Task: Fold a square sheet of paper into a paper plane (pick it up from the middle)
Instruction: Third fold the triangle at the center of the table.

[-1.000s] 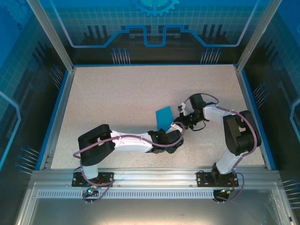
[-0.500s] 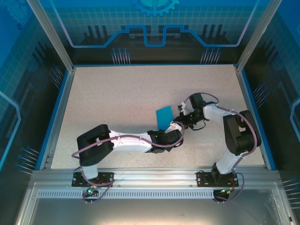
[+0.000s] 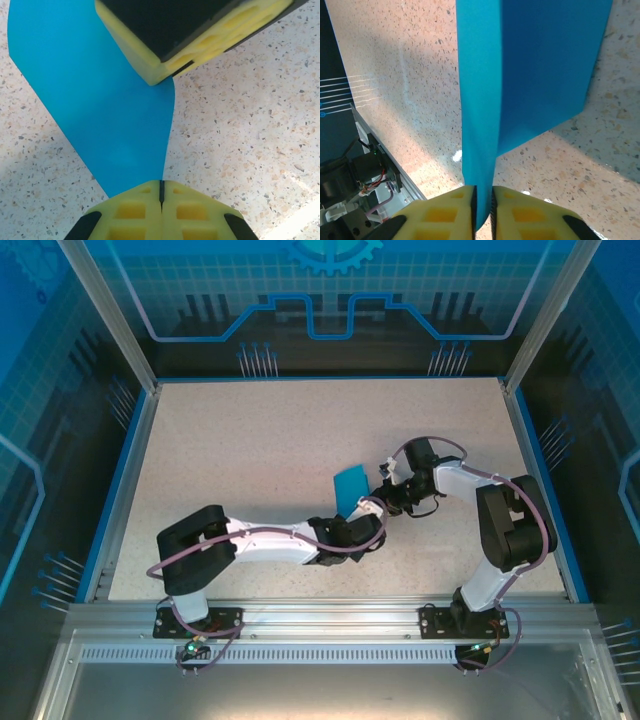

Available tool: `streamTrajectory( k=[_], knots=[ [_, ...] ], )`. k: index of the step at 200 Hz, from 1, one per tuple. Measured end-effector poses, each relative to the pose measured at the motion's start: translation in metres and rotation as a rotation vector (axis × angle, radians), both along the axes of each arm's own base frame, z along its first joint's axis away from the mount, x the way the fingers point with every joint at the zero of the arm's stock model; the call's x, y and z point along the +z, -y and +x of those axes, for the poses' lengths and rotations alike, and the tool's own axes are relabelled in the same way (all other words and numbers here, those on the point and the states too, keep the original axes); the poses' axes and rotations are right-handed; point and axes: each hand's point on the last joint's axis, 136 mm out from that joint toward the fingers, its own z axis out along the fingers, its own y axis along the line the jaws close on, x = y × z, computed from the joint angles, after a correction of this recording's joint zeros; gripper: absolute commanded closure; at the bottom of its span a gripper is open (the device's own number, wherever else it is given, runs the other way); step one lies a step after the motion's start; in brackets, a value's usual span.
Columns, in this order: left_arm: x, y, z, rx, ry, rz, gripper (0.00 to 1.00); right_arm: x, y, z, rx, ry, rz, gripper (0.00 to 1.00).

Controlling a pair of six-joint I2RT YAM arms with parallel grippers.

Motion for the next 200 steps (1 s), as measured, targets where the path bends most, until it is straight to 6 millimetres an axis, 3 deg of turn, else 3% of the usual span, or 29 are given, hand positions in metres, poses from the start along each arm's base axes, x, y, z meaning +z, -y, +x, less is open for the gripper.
streamTrajectory(
  k=[60,112,132,166,200],
  knots=[
    [-0.001,-0.010,0.002,0.003,-0.102,-0.115,1.00,-0.006,0.008,-0.002,-0.009,-0.010,-0.060,0.56],
    [-0.003,-0.014,0.004,0.008,-0.178,-0.204,1.00,0.007,0.015,0.009,-0.019,0.045,-0.119,0.50],
    [-0.004,-0.016,0.005,0.009,-0.202,-0.230,1.00,0.016,0.014,0.016,-0.021,0.073,-0.116,0.52],
    [-0.006,-0.019,0.006,0.007,-0.240,-0.270,1.00,0.028,0.005,0.032,-0.015,0.110,-0.098,0.72],
    [-0.006,-0.019,0.007,0.003,-0.275,-0.303,1.00,0.021,-0.019,0.047,0.036,0.098,-0.088,0.79]
  ],
)
